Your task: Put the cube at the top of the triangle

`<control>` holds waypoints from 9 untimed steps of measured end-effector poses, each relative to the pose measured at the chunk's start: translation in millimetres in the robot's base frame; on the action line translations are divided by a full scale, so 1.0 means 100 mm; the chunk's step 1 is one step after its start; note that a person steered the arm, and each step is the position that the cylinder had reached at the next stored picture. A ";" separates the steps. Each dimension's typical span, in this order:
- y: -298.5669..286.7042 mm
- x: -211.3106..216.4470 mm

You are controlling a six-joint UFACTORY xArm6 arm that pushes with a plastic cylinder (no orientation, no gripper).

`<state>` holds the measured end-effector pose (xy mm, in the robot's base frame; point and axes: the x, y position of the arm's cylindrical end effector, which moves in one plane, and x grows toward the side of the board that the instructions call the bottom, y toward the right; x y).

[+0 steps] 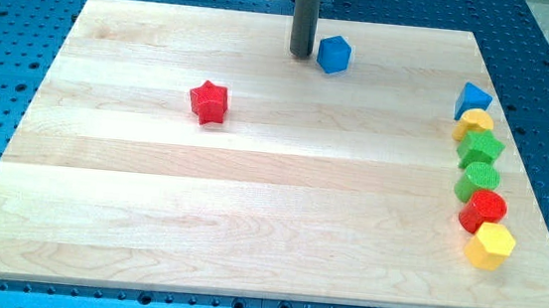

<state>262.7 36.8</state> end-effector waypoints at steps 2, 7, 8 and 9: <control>0.92 0.24; 1.64 0.41; 1.55 0.20; 1.60 0.13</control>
